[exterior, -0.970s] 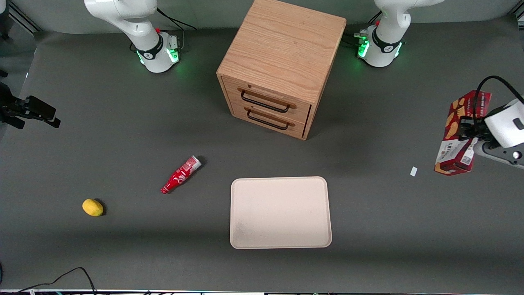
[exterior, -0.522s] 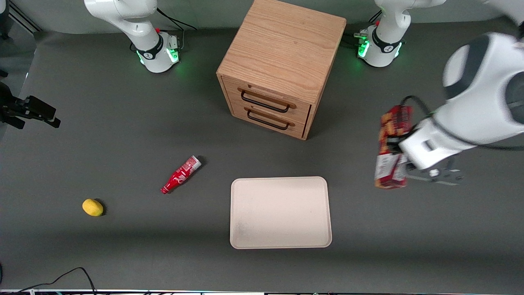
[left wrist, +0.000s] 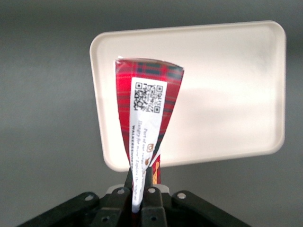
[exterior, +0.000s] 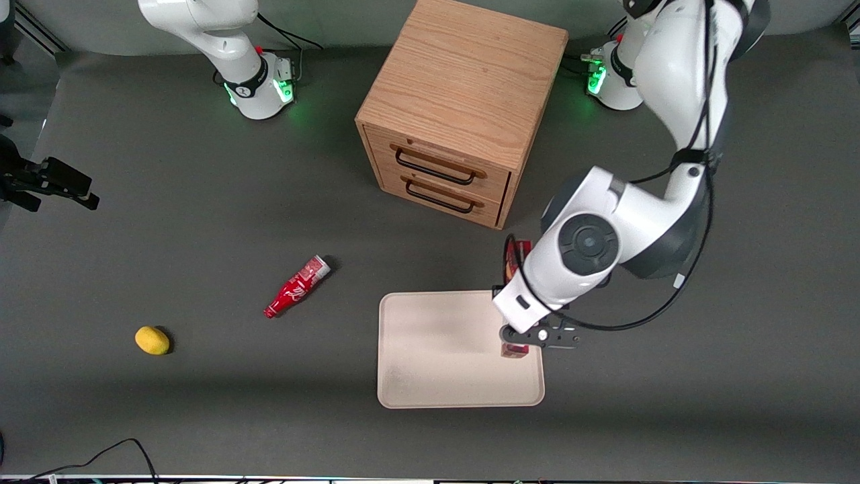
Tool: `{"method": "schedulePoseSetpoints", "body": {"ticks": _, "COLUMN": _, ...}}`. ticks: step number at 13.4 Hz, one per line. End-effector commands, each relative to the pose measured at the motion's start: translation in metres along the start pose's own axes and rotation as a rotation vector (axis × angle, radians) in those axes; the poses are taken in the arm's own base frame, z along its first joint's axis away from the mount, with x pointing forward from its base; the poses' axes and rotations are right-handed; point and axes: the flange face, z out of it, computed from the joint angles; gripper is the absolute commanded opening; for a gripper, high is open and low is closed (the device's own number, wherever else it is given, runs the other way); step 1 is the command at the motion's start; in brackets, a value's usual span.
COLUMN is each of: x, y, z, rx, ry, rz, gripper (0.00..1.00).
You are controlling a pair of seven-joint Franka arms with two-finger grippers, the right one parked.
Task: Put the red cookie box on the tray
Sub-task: 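Lift the cookie box and carry it toward the cream tray, then lower the cookie box onto the tray and open the left gripper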
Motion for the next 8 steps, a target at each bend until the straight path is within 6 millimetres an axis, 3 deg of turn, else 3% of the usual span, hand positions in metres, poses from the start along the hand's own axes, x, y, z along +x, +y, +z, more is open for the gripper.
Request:
{"method": "schedulePoseSetpoints", "body": {"ticks": 1, "x": 0.017, "y": 0.004, "z": 0.03, "rx": 0.047, "ry": 0.081, "rz": -0.026, "gripper": 0.0}}
{"method": "schedulePoseSetpoints", "body": {"ticks": 6, "x": 0.033, "y": -0.008, "z": 0.087, "rx": 0.042, "ry": 0.143, "rz": -0.03, "gripper": 0.0}}
{"method": "schedulePoseSetpoints", "body": {"ticks": 8, "x": 0.037, "y": -0.015, "z": 0.1, "rx": 0.045, "ry": 0.157, "rz": -0.034, "gripper": 0.0}}
